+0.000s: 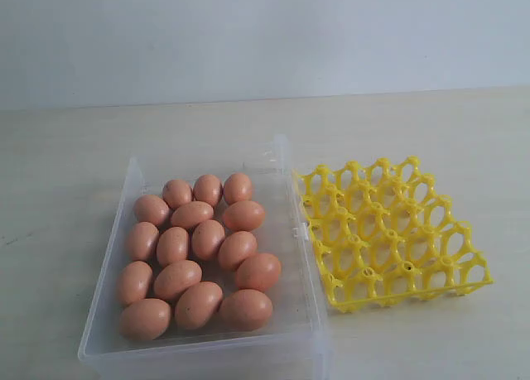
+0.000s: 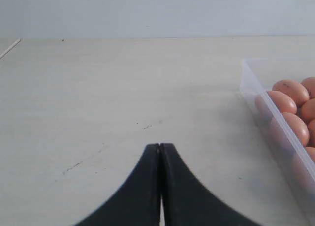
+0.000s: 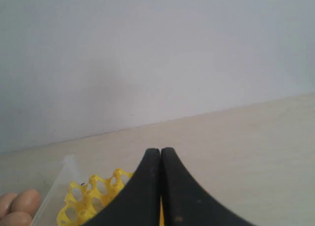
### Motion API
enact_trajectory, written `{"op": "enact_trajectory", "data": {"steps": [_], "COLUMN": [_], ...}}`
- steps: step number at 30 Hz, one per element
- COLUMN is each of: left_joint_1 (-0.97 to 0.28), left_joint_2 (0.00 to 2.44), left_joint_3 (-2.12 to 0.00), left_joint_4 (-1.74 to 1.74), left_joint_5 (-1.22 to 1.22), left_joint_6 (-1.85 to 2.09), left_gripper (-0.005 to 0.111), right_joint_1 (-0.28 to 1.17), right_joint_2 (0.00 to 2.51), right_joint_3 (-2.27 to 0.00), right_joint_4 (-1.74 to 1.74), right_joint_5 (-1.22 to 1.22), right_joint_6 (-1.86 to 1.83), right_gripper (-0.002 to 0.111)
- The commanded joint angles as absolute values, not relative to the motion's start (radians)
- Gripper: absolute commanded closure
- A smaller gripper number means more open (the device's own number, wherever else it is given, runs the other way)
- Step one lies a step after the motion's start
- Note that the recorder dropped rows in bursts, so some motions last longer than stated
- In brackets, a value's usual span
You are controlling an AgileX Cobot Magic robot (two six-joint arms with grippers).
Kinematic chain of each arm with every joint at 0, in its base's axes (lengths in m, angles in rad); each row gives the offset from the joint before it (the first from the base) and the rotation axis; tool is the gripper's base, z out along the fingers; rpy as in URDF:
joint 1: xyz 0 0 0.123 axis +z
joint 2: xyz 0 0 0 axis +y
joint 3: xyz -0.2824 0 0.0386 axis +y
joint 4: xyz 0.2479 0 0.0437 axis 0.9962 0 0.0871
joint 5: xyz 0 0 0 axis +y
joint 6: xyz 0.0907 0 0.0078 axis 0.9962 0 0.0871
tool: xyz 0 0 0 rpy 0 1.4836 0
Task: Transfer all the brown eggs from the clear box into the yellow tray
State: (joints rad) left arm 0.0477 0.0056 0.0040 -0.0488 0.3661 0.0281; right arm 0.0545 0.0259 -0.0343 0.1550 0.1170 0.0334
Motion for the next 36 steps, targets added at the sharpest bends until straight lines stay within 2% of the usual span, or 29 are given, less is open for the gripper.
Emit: {"op": "enact_trajectory", "data": {"steps": [1,10,13,17,22,26,30,34,36], "left_joint_1": [0.039,0.039,0.039,0.039,0.039,0.039,0.039,0.039,0.039], "left_joint_2": [0.0,0.0,0.0,0.0,0.0,0.0,0.0,0.0,0.0], "left_joint_3": [0.0,0.0,0.0,0.0,0.0,0.0,0.0,0.0,0.0], "left_joint_4": [-0.053,-0.053,-0.053,-0.053,-0.053,-0.053,-0.053,-0.053,-0.053], "left_joint_5": [0.354,0.354,0.354,0.354,0.354,0.354,0.354,0.354,0.354], "left_joint_6": [0.03,0.03,0.03,0.03,0.03,0.03,0.03,0.03,0.03], "left_gripper": [0.107,0.107,0.107,0.107,0.107,0.107,0.107,0.107,0.107], "right_joint_1": [0.05,0.052,0.052,0.054,0.094,0.172,0.324,0.461,0.52], "right_joint_2": [0.148,0.471,0.548,0.653,0.806,0.971,1.164,1.383,1.534], "right_joint_3": [-0.111,-0.242,-0.279,-0.364,-0.514,-0.661,-0.809,-1.032,-1.197], "right_joint_4": [0.17,0.177,0.177,0.169,0.124,0.105,0.132,0.132,0.208], "right_joint_5": [0.118,0.112,0.114,0.201,0.394,0.516,0.537,0.599,0.723], "right_joint_6": [0.03,0.033,0.133,0.237,0.143,0.078,0.032,-0.068,-0.208], "right_gripper": [0.108,0.108,0.108,0.108,0.108,0.108,0.108,0.108,0.108]}}
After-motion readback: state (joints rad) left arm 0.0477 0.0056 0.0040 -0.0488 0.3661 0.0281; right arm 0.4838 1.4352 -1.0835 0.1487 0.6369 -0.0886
